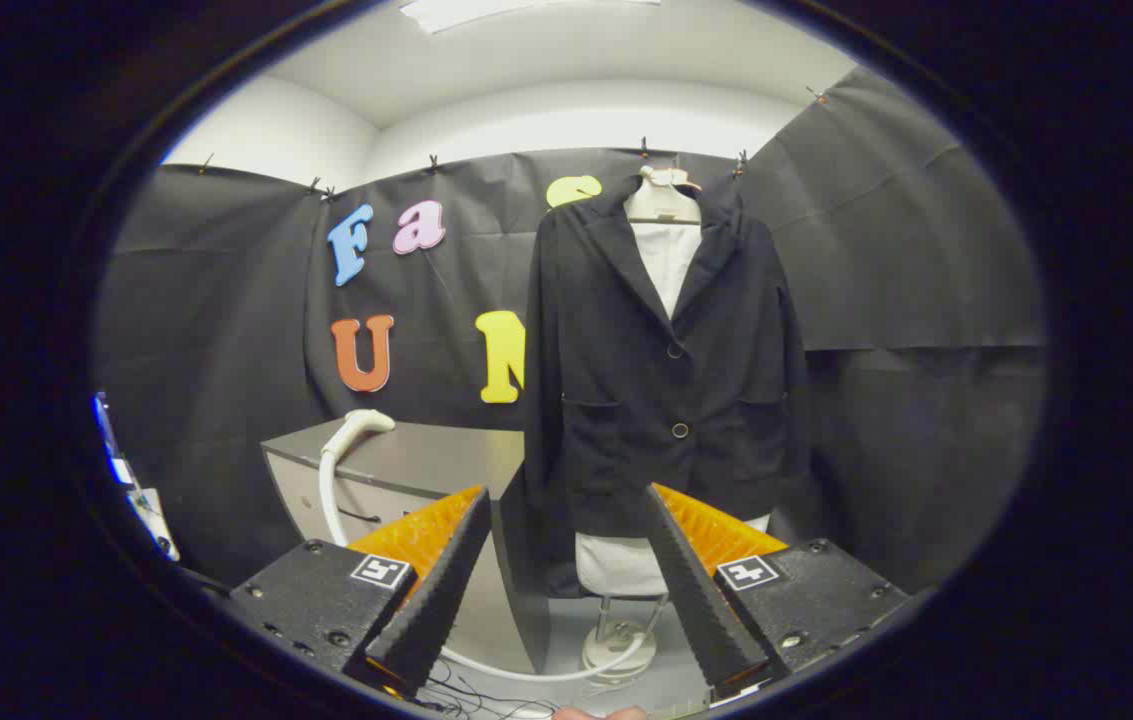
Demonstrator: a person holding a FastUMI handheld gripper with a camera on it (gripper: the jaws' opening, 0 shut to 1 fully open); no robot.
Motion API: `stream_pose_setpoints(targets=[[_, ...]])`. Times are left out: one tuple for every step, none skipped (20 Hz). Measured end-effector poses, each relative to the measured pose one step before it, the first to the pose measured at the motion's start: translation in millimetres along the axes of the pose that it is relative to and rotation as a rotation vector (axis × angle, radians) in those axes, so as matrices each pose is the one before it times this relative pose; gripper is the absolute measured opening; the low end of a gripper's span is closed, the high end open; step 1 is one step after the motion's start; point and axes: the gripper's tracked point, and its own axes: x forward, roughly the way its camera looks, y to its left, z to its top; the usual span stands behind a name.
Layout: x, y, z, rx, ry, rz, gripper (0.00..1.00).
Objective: Iron the clothes twice with a garment steamer, once on the left side and once on the right side.
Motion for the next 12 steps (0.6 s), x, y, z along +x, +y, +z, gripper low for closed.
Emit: stream_pose_setpoints(targets=[[1.82,0.86,1.93,-0.00087,-0.00596,0.00785,0.97],[1.64,2.38,2.48,-0.00035,-0.00556,0.00733,0.97],[1.67,2.81,1.51,-0.00013,-0.00492,0.00774,0.97],[1.76,3.03,2.52,0.00023,-0.00256,0.00645,0.97],[1.18,4.15,1.42,-0.00052,-0.00292,0.00957,0.97],[1.55,3.44,1.22,-0.00155,-0.00126,0.00561,0.97],[0.77,3.23,0.17,-0.00196,-0.00016,0.00533,0.97],[0.63,3.70,1.43,-0.00027,-0.00091,0.00416,0.97],[1.03,4.05,1.06,0.00083,-0.00289,0.00176,0.97],[1.49,3.28,2.46,-0.00041,-0.00401,0.00078,0.97],[1.45,3.77,1.41,-0.00143,-0.00399,-0.00136,0.97],[0.84,4.84,2.31,-0.00095,-0.00508,0.00040,0.97]])
